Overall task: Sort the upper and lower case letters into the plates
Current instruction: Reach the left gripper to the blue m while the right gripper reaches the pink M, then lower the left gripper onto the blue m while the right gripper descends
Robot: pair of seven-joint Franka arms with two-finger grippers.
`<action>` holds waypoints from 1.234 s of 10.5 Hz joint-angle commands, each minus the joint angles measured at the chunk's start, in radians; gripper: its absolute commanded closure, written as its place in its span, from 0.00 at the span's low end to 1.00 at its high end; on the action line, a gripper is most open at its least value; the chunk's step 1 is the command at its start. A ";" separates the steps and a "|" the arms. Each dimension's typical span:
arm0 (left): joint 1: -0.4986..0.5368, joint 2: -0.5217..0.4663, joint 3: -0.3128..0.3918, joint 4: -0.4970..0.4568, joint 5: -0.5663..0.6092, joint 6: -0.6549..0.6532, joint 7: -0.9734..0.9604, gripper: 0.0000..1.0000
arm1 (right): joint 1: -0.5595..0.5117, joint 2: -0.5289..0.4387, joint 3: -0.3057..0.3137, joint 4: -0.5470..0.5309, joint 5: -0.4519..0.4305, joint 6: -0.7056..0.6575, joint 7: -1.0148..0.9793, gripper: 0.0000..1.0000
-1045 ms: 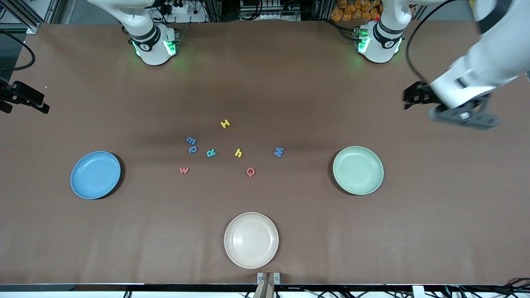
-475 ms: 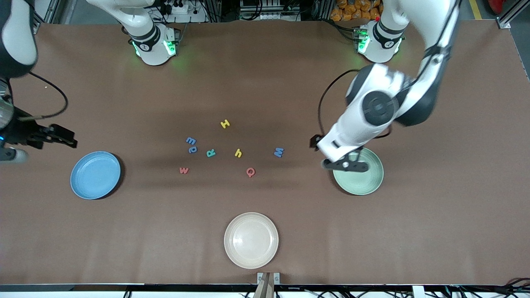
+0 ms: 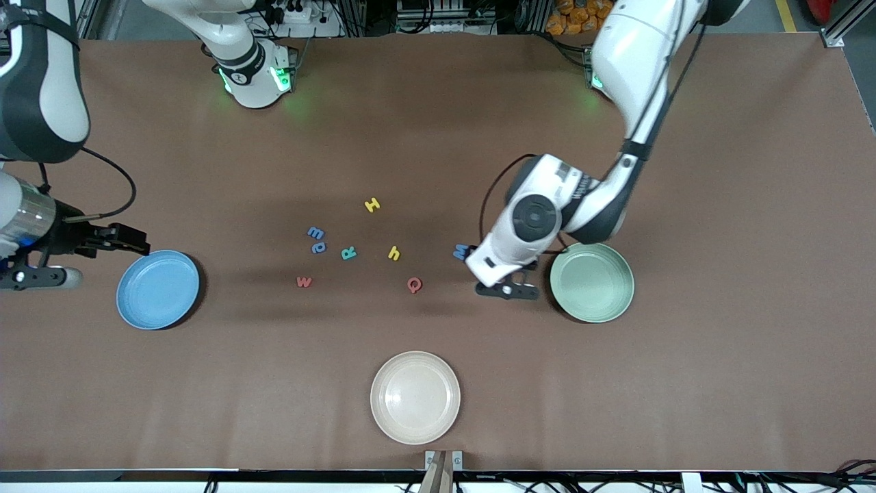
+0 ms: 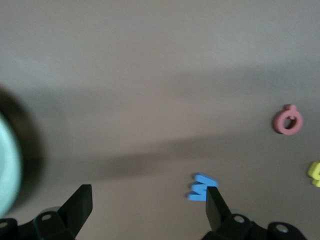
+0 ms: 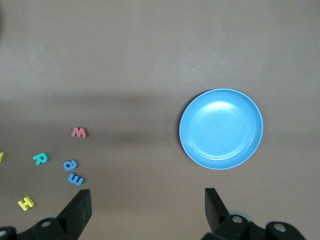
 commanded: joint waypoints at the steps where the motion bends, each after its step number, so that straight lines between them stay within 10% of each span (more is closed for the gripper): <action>1: -0.068 0.022 0.017 0.014 0.070 -0.001 -0.116 0.00 | 0.016 0.051 0.003 0.021 0.015 0.032 0.015 0.00; 13: -0.133 0.128 0.009 -0.041 0.112 0.149 -0.094 0.00 | 0.096 0.149 0.003 0.015 0.018 0.125 0.428 0.00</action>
